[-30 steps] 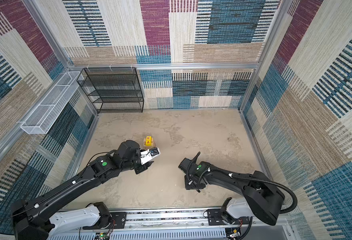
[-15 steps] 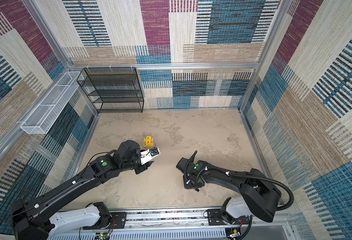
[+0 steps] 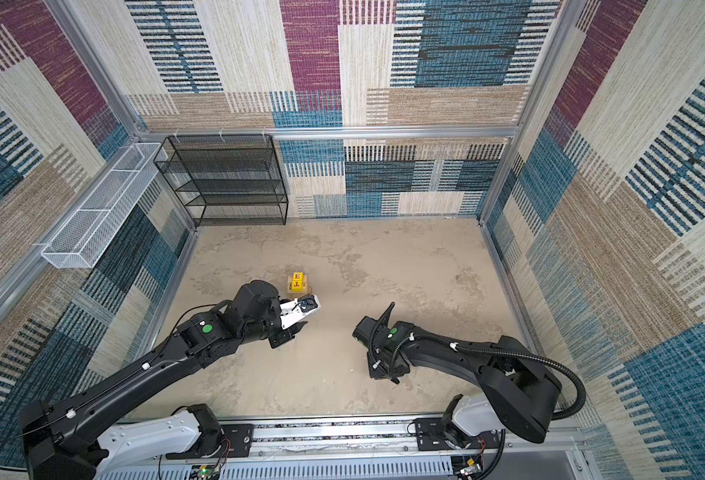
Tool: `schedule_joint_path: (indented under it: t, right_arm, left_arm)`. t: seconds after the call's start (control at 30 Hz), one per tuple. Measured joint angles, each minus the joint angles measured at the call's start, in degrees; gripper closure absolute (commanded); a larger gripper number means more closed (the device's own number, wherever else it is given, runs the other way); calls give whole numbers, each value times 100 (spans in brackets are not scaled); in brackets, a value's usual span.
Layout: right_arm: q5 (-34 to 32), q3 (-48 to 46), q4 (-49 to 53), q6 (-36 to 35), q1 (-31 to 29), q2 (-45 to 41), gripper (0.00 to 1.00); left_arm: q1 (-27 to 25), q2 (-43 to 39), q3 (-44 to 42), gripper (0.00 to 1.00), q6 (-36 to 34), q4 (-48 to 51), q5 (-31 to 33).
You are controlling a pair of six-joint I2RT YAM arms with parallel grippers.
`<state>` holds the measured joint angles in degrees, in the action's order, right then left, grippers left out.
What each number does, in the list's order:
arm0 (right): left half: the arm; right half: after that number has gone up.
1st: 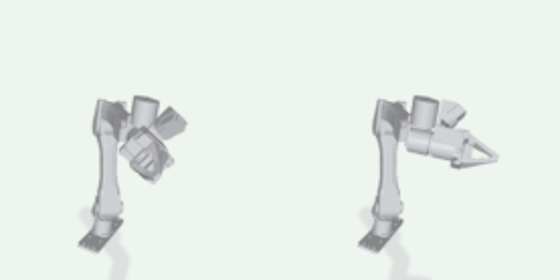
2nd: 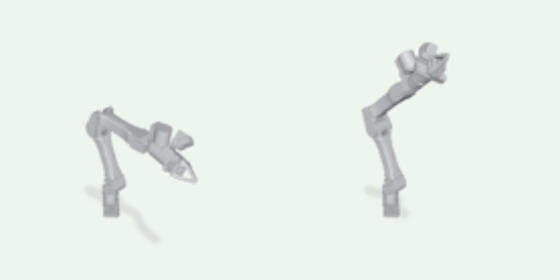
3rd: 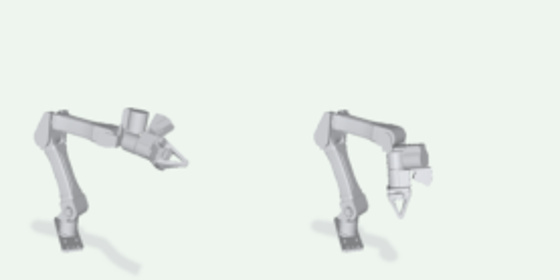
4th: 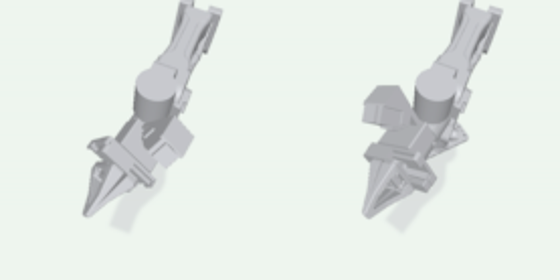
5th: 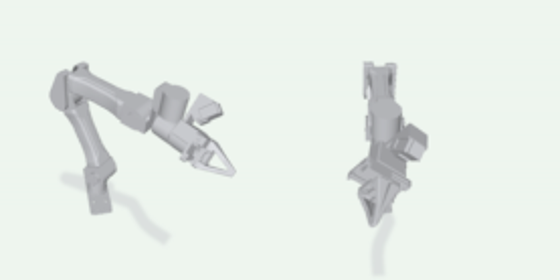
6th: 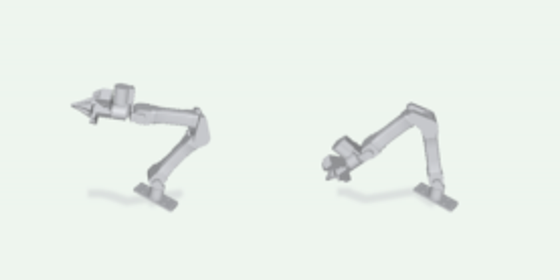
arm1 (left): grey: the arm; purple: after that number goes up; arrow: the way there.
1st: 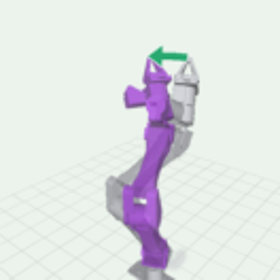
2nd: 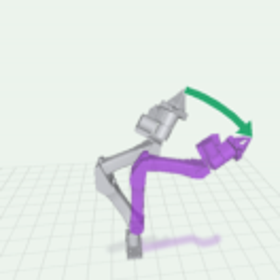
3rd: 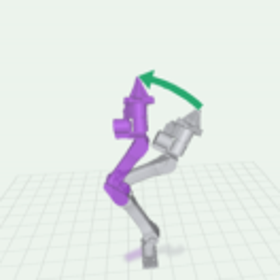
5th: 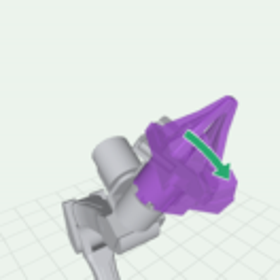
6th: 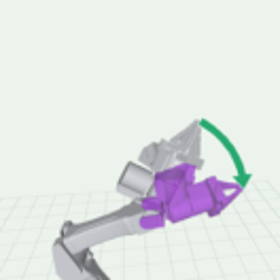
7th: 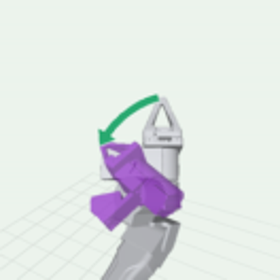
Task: Build the wood block tower
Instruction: 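Lift the wooden cylinder with the right gripper and carry it toward the stack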
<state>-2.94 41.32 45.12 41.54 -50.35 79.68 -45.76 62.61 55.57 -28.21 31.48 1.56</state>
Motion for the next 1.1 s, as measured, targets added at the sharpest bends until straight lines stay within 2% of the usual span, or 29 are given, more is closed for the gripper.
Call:
schedule_joint_path:
  t: [0.23, 0.43, 0.6, 0.7, 0.9, 1.1]
  right_arm:
    - [44, 92, 125, 26, 0, -55, 81]
    - [15, 778, 387, 59, 7, -103, 90]
    - [-188, 1943, 667, 9, 101, 286, 99]
    - [-334, 2702, 791, -57, 168, 623, 100]
    - [-623, 4218, 892, -173, 195, 1530, 100]
    - [-796, 6065, 1202, -192, 199, 2824, 100]
  left_arm:
    - [0, -37, -7, 63, 2, -11, 164]
    - [20, -15, 74, 67, 197, -37, 754]
    - [284, -13, 214, 66, 608, -28, 1215]
    - [632, -13, 328, 65, 1008, 13, 1322]
    - [1504, 4, 553, 65, 1681, 157, 1139]
    - [1895, -46, 608, 65, 2017, 304, 835]
